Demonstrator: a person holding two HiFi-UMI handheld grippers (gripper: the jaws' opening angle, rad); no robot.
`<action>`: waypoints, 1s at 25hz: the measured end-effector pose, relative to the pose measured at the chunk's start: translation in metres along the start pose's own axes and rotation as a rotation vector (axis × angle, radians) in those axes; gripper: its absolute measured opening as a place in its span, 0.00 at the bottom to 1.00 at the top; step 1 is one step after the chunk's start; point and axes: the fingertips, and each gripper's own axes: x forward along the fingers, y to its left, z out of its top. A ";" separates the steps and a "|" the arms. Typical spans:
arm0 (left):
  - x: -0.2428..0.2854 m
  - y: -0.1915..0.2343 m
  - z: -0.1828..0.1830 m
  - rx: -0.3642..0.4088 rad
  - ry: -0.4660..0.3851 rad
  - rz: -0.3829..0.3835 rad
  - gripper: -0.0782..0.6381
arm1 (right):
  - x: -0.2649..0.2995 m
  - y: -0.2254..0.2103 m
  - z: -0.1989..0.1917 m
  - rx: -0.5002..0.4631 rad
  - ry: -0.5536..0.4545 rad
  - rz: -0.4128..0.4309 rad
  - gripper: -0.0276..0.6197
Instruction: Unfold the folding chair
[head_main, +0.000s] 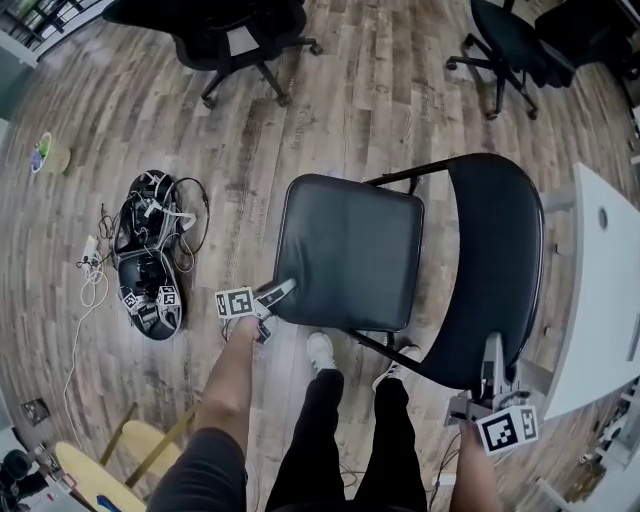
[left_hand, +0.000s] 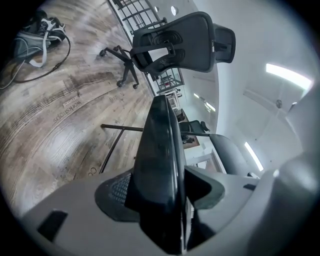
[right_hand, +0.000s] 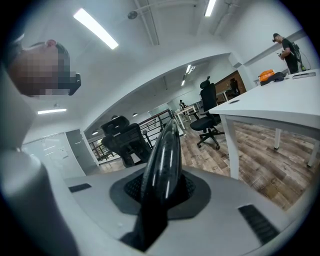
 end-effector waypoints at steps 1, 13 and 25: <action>-0.001 0.001 0.002 0.005 -0.009 -0.002 0.45 | 0.000 0.000 -0.001 0.001 -0.003 0.002 0.16; -0.030 0.032 0.013 0.090 -0.084 0.310 0.57 | -0.002 -0.018 -0.009 -0.055 0.000 -0.040 0.29; -0.096 -0.057 0.002 0.373 -0.161 0.487 0.54 | -0.017 -0.040 -0.017 -0.074 0.054 -0.045 0.37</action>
